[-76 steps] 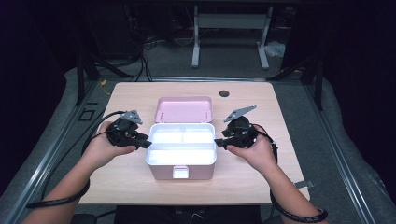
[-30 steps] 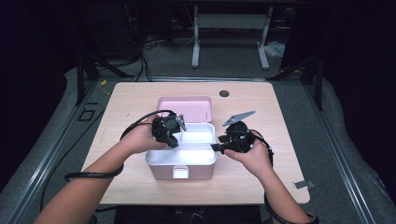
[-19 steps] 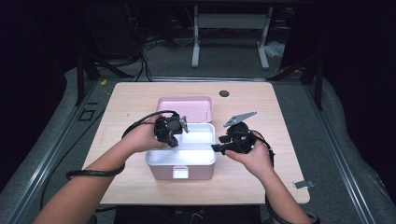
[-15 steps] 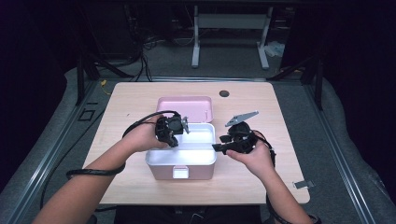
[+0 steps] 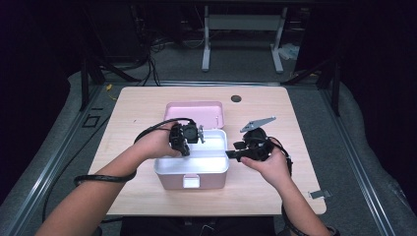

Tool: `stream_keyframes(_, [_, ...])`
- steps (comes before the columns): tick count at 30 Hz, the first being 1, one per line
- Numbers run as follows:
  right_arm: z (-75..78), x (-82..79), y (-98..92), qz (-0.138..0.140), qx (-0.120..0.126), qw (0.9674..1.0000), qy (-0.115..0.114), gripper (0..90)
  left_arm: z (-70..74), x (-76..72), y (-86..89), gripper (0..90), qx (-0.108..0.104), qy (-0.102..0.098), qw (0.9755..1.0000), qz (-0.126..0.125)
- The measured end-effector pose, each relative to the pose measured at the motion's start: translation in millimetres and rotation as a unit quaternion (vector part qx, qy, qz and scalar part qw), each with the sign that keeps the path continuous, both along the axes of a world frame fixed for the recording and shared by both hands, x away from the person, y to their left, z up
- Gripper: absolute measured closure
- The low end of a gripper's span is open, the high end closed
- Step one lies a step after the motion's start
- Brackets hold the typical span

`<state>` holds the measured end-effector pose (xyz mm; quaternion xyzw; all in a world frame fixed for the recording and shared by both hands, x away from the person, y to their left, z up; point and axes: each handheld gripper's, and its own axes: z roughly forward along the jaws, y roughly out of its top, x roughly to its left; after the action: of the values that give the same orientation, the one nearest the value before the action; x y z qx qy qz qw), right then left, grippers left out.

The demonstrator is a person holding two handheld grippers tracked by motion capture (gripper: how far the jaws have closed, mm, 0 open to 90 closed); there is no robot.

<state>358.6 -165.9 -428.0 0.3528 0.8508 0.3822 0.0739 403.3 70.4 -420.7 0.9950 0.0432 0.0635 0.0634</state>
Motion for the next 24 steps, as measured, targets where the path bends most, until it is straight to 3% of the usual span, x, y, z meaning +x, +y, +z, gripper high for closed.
stream_keyframes(6, [-1.9,0.1,-2.9,-0.003,0.005,1.0,0.002,51.7,0.2,-0.2,-1.0,85.3,0.002,-0.002,1.0,-0.005])
stream_keyframes(15, [-3.8,-0.2,-6.7,-0.007,0.005,1.0,0.003,51.7,1.0,-2.4,-2.4,86.7,0.01,-0.01,0.9994,-0.033])
stream_keyframes(24, [1.3,-1.2,-15.5,-0.018,0.011,0.9998,-0.004,51.7,10.6,-7.5,-0.7,88.3,0.005,-0.029,0.999,-0.033])
